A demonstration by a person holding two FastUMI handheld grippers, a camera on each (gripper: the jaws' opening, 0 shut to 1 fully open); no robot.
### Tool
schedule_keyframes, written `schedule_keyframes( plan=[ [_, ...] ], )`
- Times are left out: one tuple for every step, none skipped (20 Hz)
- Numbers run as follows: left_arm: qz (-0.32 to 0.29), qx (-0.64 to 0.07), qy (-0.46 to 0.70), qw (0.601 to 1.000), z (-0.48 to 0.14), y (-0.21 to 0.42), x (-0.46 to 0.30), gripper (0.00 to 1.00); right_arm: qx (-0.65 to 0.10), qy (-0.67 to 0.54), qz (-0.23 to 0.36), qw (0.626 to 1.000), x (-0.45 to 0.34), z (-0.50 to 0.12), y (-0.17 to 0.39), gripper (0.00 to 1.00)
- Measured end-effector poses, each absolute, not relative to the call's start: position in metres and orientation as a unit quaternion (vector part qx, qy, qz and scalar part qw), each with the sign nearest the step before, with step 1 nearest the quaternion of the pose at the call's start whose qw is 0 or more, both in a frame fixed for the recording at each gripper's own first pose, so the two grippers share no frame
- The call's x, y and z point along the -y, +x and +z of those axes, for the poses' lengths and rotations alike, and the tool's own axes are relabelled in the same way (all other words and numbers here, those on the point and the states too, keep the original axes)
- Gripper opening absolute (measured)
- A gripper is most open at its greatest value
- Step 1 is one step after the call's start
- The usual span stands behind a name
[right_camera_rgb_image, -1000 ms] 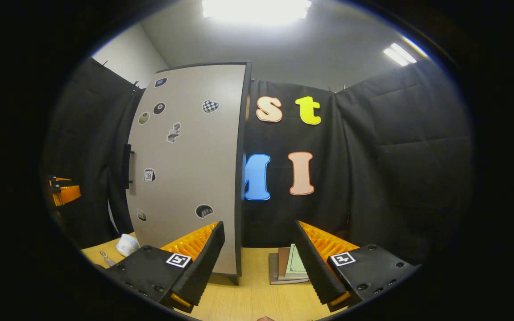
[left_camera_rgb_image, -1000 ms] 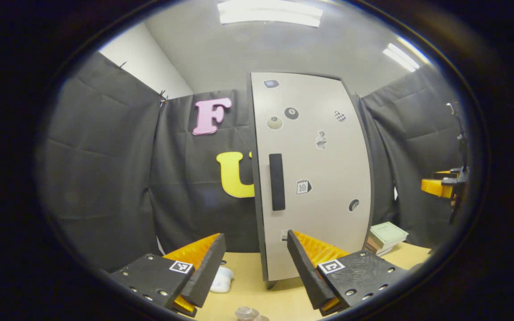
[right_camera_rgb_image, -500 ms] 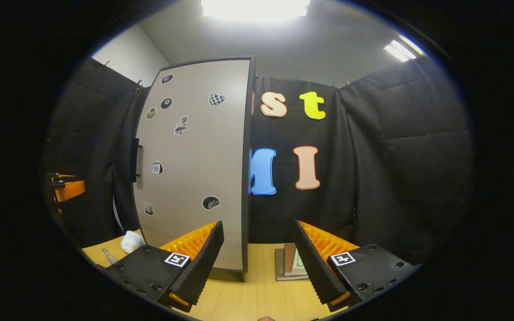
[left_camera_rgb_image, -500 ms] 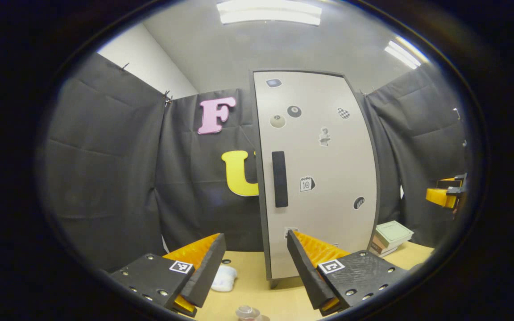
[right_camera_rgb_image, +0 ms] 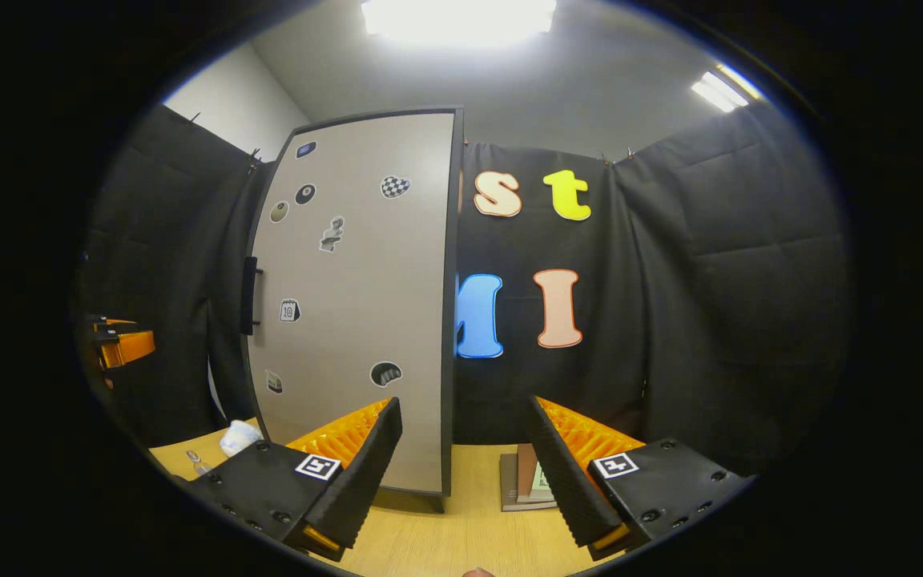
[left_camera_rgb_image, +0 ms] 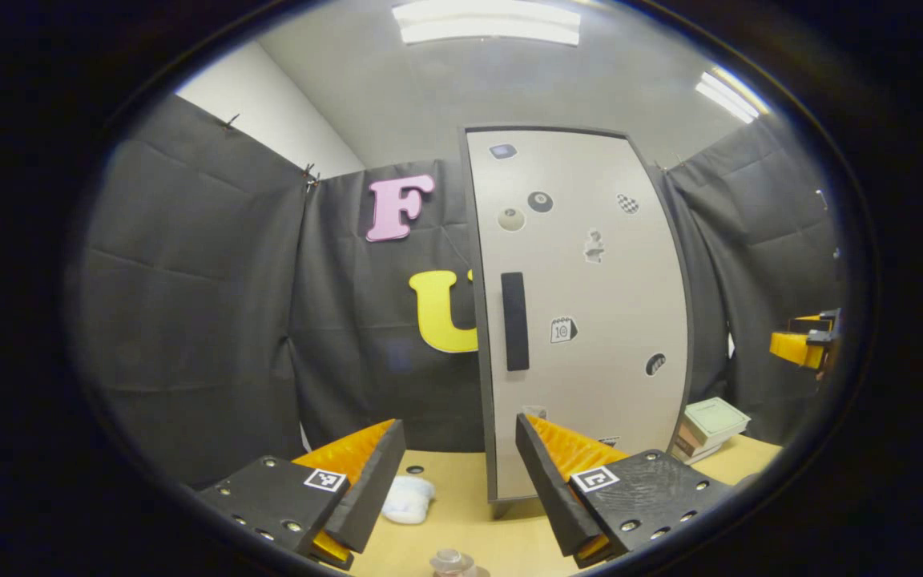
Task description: Open the cabinet door with the right hand, grasp the bottle in the cabinet with the left hand and place it on the coaster, then close the cabinet door with the right hand.
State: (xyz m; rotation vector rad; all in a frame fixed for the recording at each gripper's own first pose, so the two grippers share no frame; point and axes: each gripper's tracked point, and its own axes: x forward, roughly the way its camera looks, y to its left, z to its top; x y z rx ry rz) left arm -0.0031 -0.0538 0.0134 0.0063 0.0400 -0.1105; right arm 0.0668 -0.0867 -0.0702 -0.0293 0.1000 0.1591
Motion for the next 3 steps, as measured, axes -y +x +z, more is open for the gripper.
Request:
schedule_keyframes(
  plan=[
    [-0.055, -0.020, 0.004, 0.998, 0.0133, -0.0036, 0.0539, 0.84, -0.049, -0.013, 0.079, 0.996, 0.0875, -0.0694, 0.0674, 0.98],
    [-0.054, -0.020, 0.005, 0.998, 0.0140, -0.0052, 0.0533, 0.84, -0.048, -0.012, 0.079, 0.996, 0.0873, -0.0681, 0.0696, 0.98],
    [-0.053, -0.019, 0.006, 0.998, 0.0129, -0.0053, 0.0518, 0.84, -0.046, -0.011, 0.079, 0.996, 0.0885, -0.0667, 0.0699, 0.98]
  ],
)
